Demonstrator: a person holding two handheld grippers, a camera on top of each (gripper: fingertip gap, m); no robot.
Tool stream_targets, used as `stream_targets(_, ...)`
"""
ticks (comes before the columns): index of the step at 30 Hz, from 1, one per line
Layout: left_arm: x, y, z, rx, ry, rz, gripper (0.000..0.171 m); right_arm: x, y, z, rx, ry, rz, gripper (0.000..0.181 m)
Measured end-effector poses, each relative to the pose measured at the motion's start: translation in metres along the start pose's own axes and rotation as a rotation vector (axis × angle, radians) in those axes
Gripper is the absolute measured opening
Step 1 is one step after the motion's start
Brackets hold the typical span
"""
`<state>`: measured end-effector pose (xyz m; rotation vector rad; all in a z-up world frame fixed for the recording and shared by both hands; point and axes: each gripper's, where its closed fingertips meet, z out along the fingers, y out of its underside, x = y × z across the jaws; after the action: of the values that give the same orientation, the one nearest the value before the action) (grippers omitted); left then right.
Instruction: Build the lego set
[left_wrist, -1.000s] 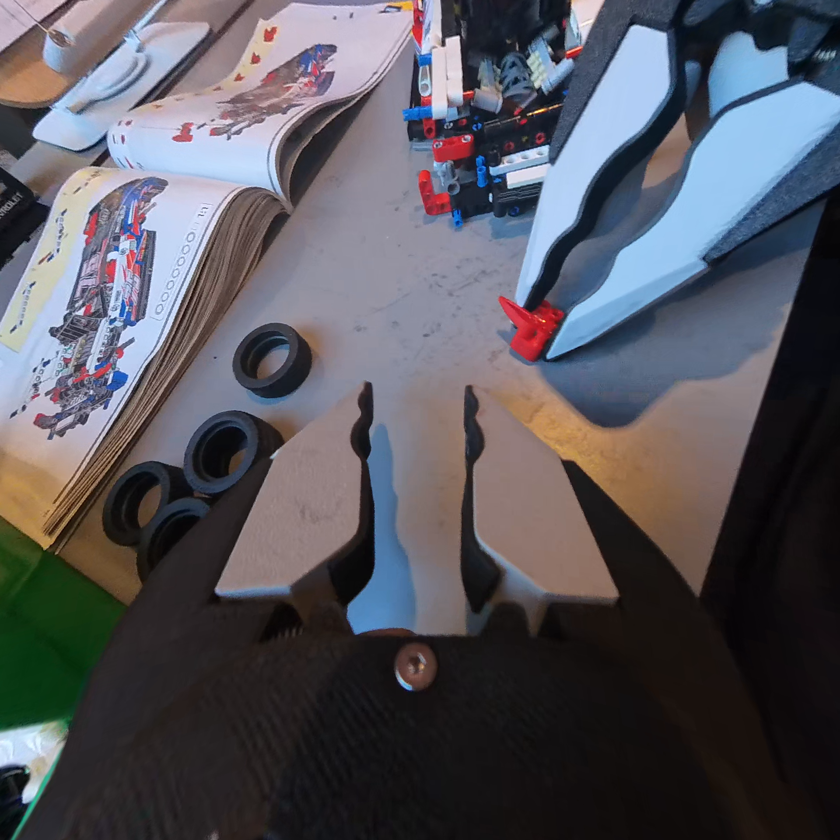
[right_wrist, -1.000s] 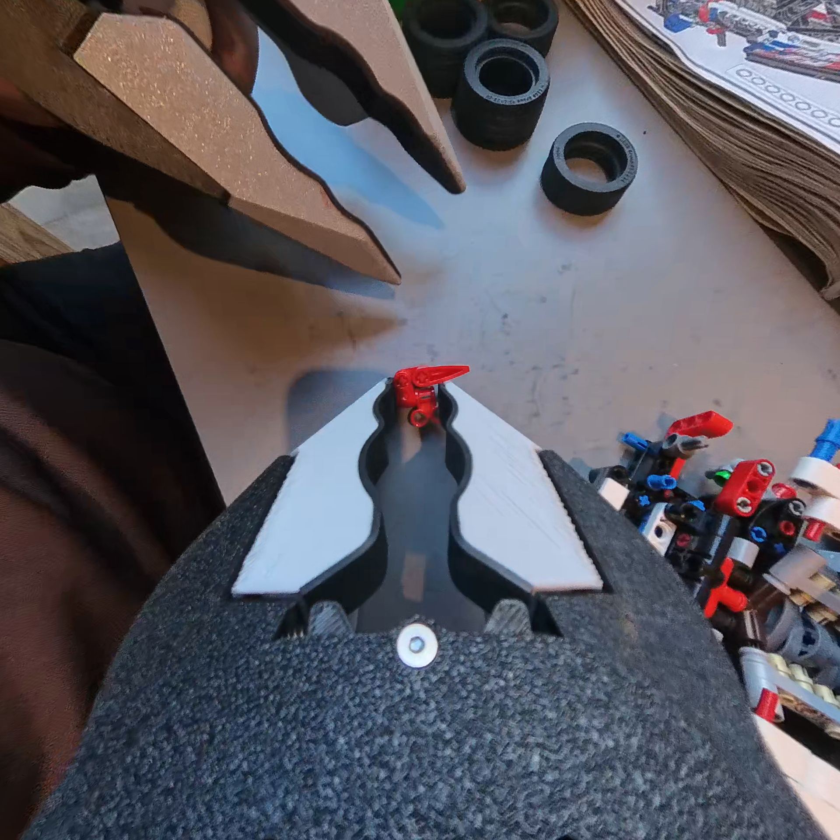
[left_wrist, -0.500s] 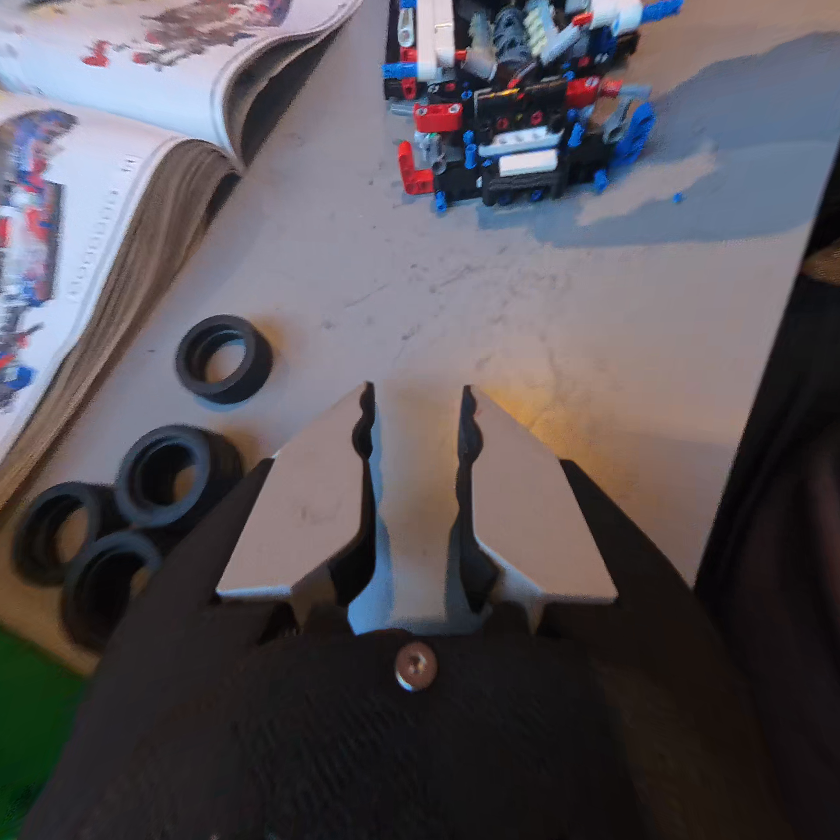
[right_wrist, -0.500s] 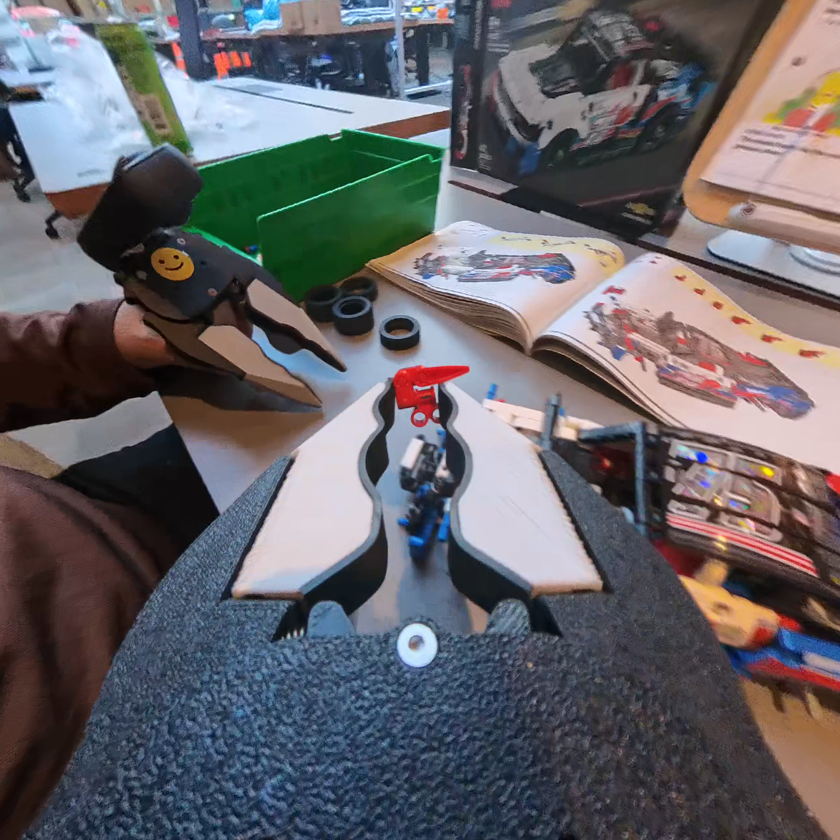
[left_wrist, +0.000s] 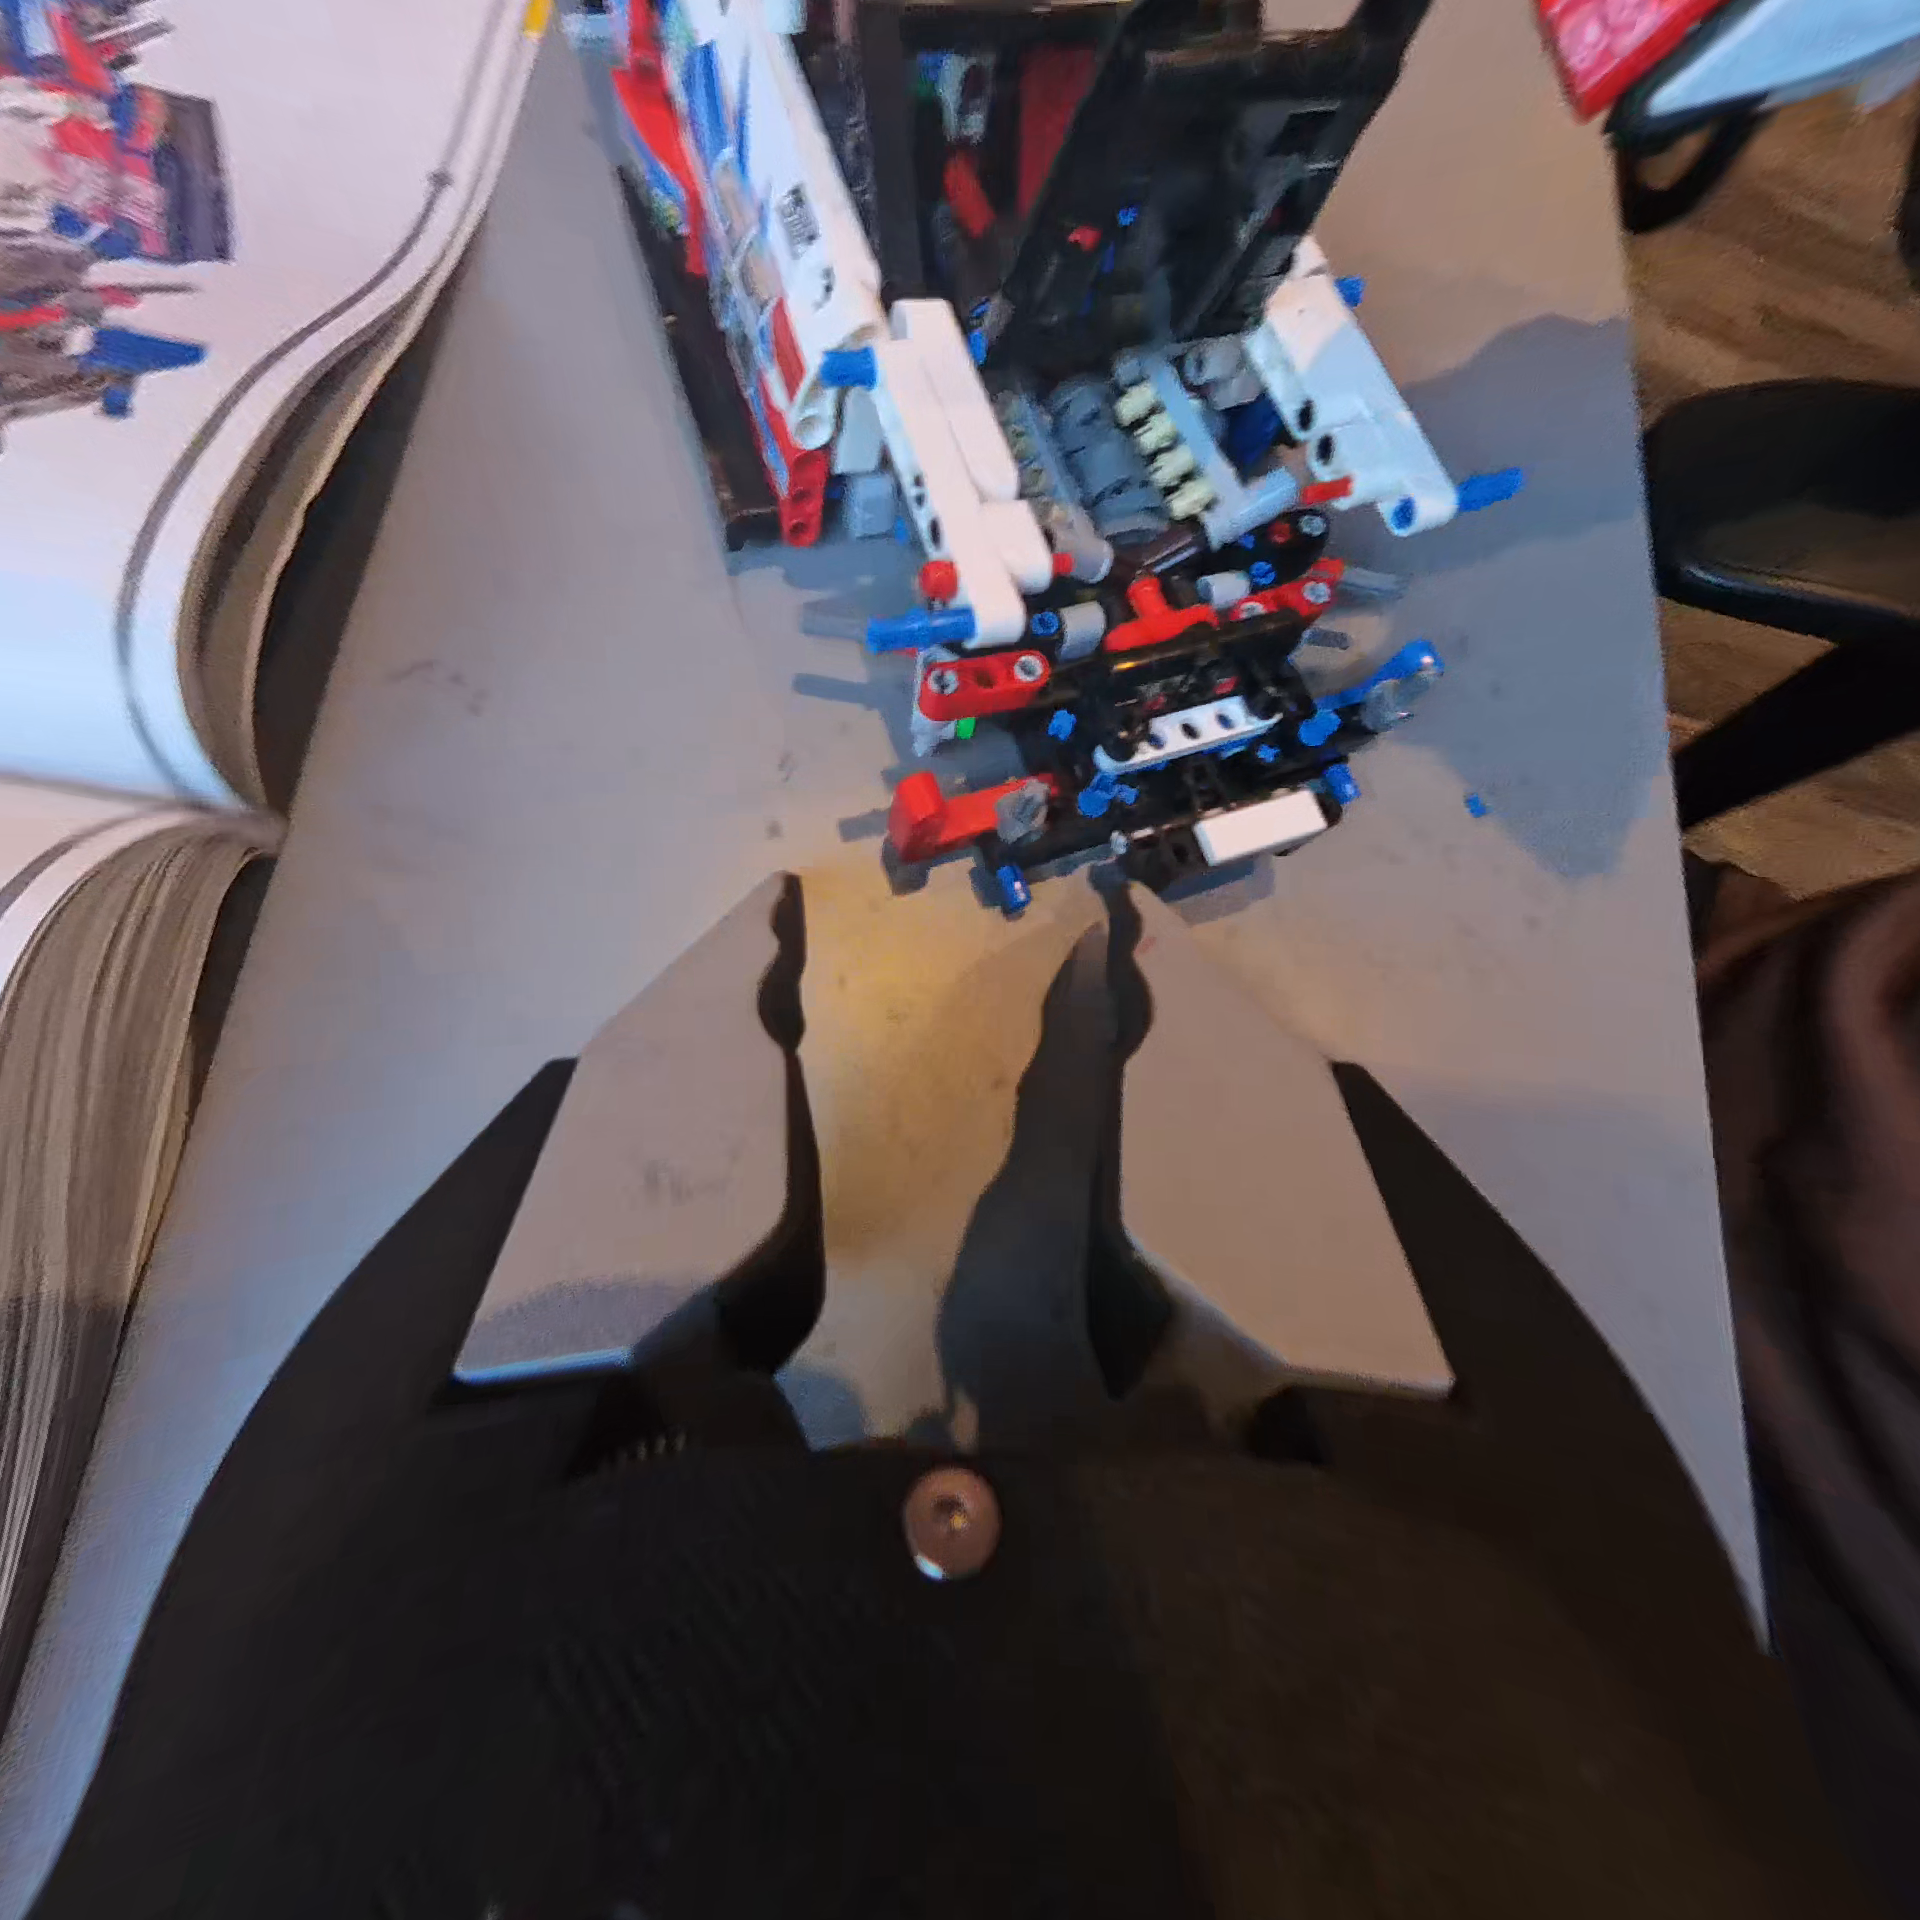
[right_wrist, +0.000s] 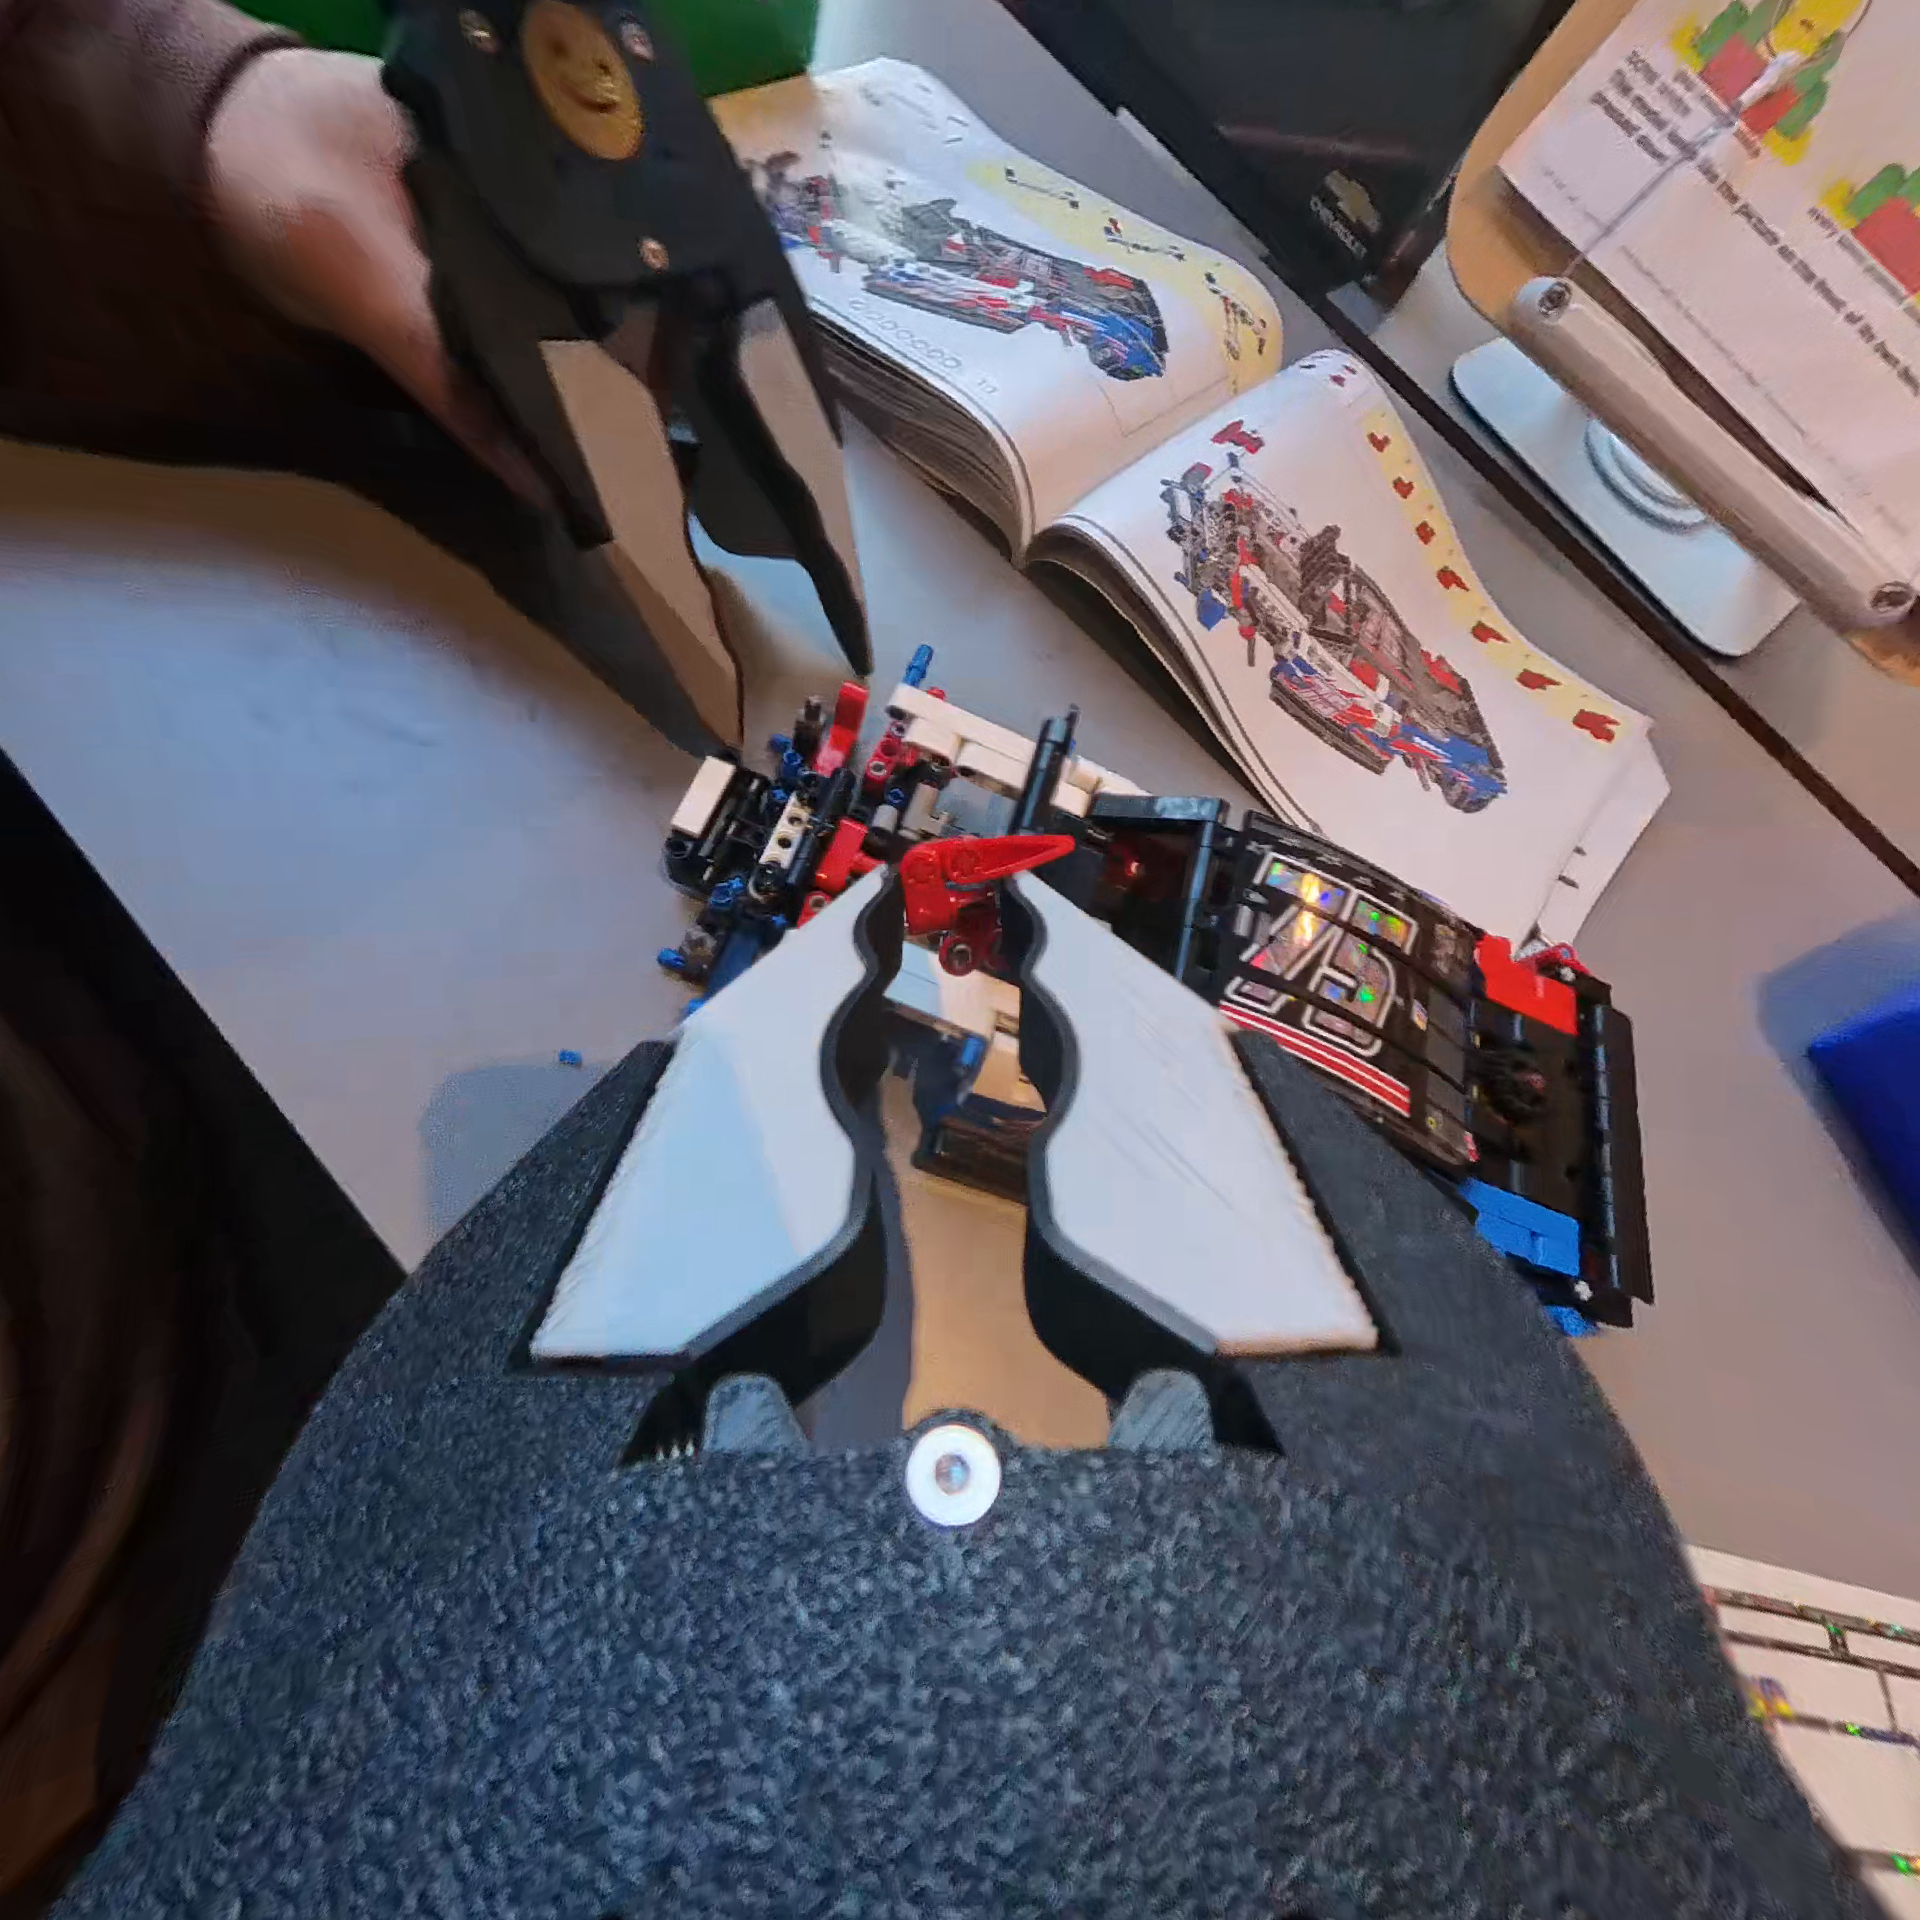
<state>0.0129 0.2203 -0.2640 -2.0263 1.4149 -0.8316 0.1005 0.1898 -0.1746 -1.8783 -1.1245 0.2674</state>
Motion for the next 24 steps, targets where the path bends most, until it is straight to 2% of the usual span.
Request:
stream_targets(3, 0.007, -0.001, 0.004, -0.031, 0.064, 0.04, 0.044, -0.008, 0.0, -0.002, -0.006, -0.026, -0.01, 0.018)
stream_targets(5, 0.009, -0.001, 0.007, -0.049, 0.046, 0.055, 0.038, -0.01, 0.003, -0.006, -0.014, -0.035, 0.001, 0.018)
stream_targets(12, 0.063, 0.001, 0.016, -0.017, 0.176, 0.094, 0.048, -0.009, 0.004, -0.024, -0.005, -0.036, 0.078, 0.018)
stream_targets(16, 0.073, 0.004, 0.015, -0.007, 0.146, 0.142, 0.048, -0.008, -0.003, -0.028, 0.013, -0.037, 0.083, 0.018)
stream_targets(19, 0.072, -0.002, 0.003, 0.077, 0.133, 0.122, 0.047, -0.001, -0.012, -0.031, 0.098, -0.029, 0.082, 0.018)
stream_targets(24, 0.069, -0.026, -0.026, 0.331, 0.075, 0.188, 0.041, 0.009, -0.022, -0.03, 0.308, -0.061, 0.136, 0.018)
